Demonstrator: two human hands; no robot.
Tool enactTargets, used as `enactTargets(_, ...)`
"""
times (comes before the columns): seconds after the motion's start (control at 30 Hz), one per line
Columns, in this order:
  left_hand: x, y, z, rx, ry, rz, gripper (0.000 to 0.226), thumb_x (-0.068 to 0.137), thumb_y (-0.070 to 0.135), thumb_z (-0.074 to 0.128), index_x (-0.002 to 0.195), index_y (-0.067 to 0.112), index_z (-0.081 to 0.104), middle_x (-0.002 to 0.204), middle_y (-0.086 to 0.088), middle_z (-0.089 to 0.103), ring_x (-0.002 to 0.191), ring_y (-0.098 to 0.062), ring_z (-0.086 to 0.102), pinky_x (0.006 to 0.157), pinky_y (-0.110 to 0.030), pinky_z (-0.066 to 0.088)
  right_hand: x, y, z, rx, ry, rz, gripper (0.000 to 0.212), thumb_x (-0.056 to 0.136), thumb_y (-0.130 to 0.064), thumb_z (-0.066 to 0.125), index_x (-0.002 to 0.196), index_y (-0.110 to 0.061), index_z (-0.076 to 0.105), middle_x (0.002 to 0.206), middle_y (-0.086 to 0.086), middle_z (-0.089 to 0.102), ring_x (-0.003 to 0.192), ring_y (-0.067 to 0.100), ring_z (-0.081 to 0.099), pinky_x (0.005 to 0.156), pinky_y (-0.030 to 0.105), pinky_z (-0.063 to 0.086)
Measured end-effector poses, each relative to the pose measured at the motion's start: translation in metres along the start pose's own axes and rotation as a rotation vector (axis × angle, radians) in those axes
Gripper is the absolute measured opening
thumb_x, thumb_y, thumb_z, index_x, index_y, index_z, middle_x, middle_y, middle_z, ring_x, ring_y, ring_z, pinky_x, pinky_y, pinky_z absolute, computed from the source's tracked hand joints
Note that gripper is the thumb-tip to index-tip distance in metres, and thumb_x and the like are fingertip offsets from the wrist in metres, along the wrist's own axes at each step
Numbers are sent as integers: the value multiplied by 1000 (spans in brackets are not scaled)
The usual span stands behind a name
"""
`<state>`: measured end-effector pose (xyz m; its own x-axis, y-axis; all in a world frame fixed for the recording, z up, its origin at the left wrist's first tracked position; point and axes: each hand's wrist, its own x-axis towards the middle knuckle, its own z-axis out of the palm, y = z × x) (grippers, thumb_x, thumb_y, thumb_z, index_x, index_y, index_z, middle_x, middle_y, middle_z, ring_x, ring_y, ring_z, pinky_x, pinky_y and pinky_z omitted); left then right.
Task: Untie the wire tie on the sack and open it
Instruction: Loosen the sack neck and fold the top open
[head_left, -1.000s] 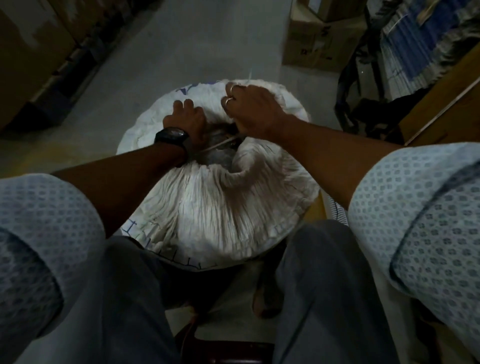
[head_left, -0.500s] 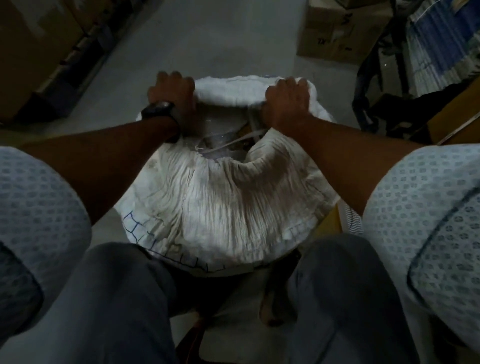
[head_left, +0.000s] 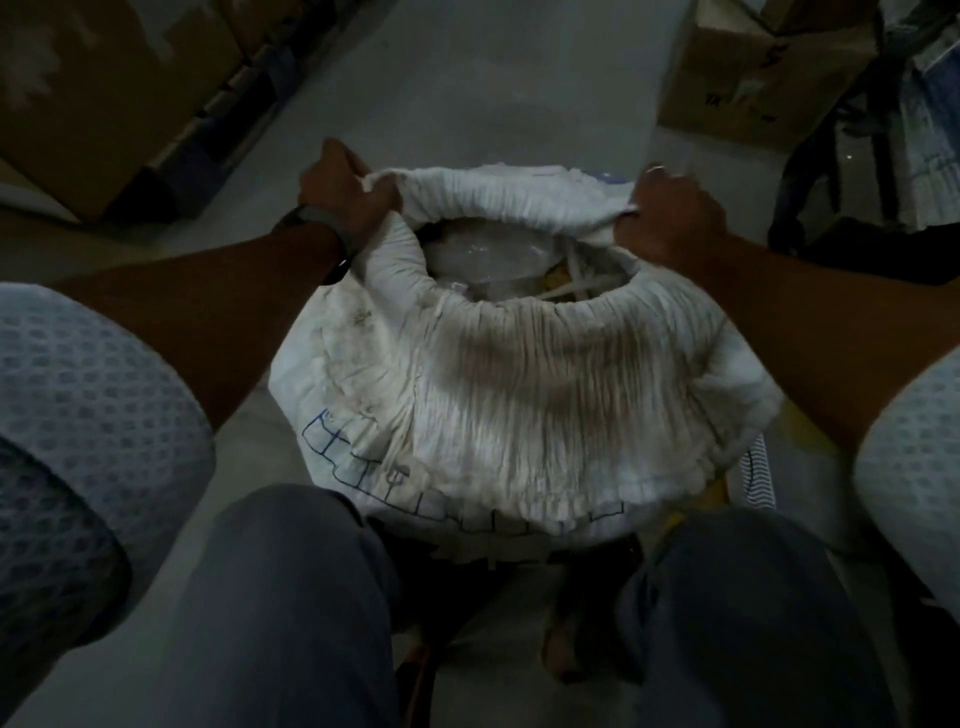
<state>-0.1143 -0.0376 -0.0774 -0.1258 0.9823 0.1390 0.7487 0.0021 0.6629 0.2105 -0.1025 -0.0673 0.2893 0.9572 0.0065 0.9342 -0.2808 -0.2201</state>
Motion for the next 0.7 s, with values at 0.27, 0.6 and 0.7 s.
enactTargets(0.27,-1,13,-18,161,-45,157,43,78,56,64,66,15,60,72,-8,58,71,-25,57,73,-36,49,-60,-92,0,-314,215,-1004,39,85,-37,59,115,-13,61,115,14,62,102,33,59,84,42,44)
enactTargets(0.6,-26,42,-39,502,-152,952,17,86,32,57,92,16,55,93,-12,58,83,-33,56,63,-37,43,-81,-109,5,342,-621,-437,51,85,-70,57,79,-21,67,87,-9,69,91,8,67,75,20,48)
enactTargets(0.7,-29,43,-36,744,-343,1185,30,84,22,61,114,22,61,114,-7,61,102,-32,54,77,-39,48,-81,-92,-5,335,-784,-436,54,92,-63,53,127,-22,58,123,-15,47,119,5,45,96,20,34)
